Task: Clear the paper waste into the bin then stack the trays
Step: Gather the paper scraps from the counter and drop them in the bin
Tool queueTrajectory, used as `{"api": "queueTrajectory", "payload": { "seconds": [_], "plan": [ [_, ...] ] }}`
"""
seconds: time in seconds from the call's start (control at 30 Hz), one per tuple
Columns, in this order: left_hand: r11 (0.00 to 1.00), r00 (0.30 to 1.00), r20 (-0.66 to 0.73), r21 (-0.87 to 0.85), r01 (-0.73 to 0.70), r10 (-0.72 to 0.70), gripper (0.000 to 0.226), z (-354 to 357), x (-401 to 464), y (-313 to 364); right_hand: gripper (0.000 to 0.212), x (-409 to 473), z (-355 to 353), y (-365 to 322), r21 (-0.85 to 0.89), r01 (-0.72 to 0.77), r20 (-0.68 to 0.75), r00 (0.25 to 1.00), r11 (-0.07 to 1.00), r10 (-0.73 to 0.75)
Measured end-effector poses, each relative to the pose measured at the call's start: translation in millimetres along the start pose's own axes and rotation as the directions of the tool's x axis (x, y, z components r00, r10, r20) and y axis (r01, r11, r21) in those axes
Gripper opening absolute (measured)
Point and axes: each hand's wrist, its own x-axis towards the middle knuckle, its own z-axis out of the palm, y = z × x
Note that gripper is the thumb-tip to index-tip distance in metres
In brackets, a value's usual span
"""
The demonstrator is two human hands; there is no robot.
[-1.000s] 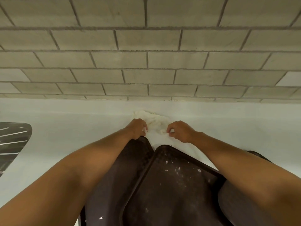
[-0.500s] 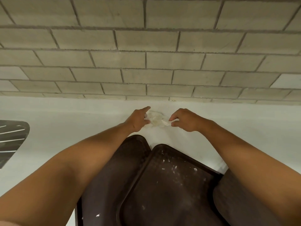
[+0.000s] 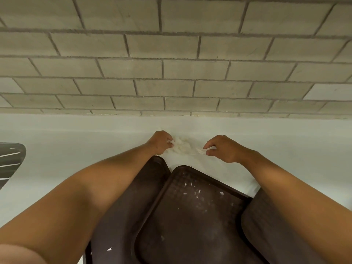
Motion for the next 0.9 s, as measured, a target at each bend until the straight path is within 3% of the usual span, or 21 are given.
{"api": "queueTrajectory", "payload": {
  "seconds": [0.27, 0.37, 0.6, 0.9],
  "plan": [
    [0.981, 0.995, -0.056, -0.175, -0.086, 0.077, 0.029, -59, -13, 16, 0.022, 2, -24, -12, 0.065, 0.042, -0.058, 0.998, 0.997, -0.039],
    [0.981, 0.992, -0.087, -0.167, -0.104, 0.091, 0.028, -75, -18, 22, 0.026, 9, -30, -20, 0.102, 0.050, -0.099, 0.994, 0.994, -0.040],
    [0.982, 0.981, -0.179, -0.155, -0.108, 0.080, 0.022, -107, -44, 17, 0.015, 10, -47, -48, 0.244, 0.071, -0.150, 0.988, 0.967, -0.035],
    [0.988, 0.970, -0.243, -0.140, -0.063, 0.027, 0.021, -104, -56, 0, 0.016, 22, -31, -39, 0.264, 0.076, -0.178, 0.984, 0.961, -0.028]
  ]
}}
